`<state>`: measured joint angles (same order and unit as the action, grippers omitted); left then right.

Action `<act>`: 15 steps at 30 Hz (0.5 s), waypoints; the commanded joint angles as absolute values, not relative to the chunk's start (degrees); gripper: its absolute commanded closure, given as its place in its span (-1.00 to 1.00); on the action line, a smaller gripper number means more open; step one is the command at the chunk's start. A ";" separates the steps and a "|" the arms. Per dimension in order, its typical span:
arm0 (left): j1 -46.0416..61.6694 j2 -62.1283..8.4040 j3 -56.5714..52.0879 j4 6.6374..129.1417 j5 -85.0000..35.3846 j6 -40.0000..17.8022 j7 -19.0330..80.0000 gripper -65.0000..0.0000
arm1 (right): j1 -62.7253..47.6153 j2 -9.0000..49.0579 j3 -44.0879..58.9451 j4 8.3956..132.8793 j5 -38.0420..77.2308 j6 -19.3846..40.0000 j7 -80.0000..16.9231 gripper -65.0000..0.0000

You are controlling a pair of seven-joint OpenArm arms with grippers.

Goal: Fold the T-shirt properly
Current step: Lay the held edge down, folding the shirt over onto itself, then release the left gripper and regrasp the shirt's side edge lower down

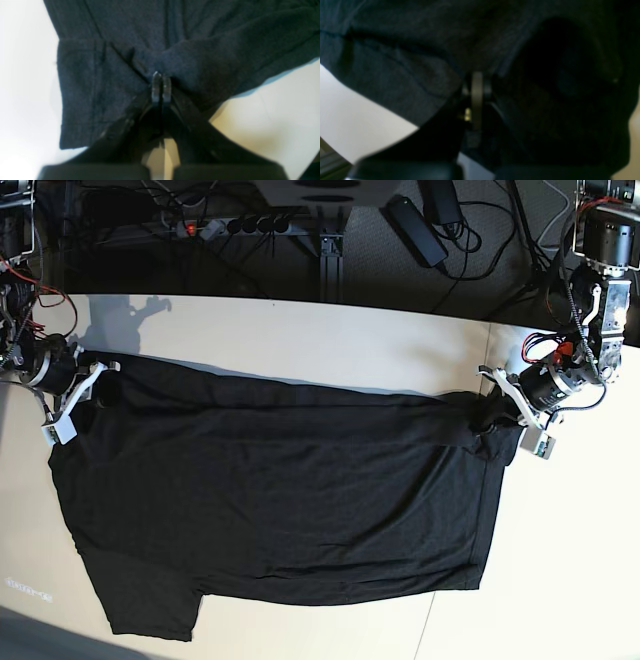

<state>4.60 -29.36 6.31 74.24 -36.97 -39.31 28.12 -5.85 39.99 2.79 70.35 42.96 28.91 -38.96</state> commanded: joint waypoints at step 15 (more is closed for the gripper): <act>20.60 -30.20 -0.51 87.85 -33.45 -40.00 33.74 1.00 | -21.58 41.28 12.49 78.96 42.85 32.36 -46.33 1.00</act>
<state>20.03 -29.52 -0.56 87.77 -35.66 -39.33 29.95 -20.69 40.32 12.51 79.15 45.80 28.93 -41.87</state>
